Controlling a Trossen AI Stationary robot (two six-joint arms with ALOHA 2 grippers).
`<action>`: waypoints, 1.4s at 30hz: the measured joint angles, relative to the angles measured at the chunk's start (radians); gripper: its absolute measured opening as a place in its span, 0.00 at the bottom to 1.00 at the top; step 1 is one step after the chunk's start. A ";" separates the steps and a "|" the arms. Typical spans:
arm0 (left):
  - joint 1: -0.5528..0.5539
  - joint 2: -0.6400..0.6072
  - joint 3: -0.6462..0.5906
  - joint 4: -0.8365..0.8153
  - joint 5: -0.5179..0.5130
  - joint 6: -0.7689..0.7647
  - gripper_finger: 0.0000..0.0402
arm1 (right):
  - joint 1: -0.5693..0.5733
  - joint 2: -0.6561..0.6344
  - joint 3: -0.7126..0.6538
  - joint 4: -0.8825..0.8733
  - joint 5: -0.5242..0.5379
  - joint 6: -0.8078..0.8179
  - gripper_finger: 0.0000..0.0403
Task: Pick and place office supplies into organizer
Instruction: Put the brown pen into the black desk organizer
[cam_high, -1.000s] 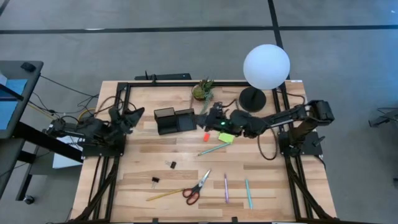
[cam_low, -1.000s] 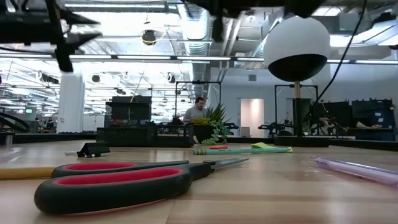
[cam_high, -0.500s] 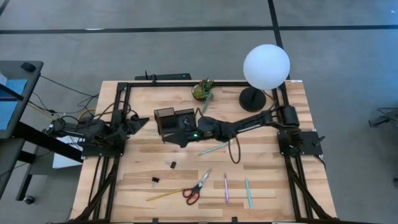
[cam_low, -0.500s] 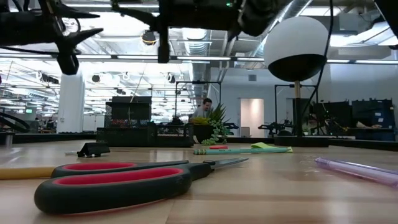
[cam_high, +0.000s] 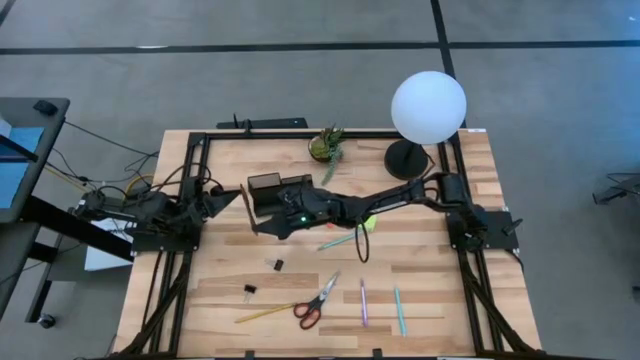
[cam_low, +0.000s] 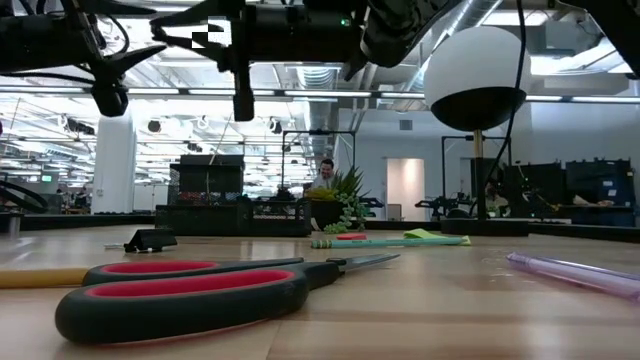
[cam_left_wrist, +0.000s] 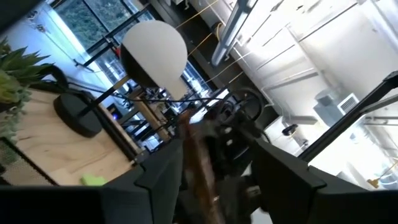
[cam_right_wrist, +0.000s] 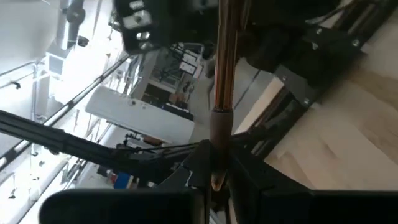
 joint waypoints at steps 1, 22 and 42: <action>0.000 0.000 0.000 0.000 0.000 0.000 0.48 | 0.000 0.000 0.000 0.003 0.000 0.000 0.08; 0.001 0.051 0.000 -0.038 -0.073 -0.056 0.48 | -0.019 -0.002 0.001 0.015 0.004 0.028 0.08; 0.001 0.438 0.016 0.305 -0.090 -0.094 0.48 | -0.026 -0.002 0.000 0.015 0.001 0.034 0.08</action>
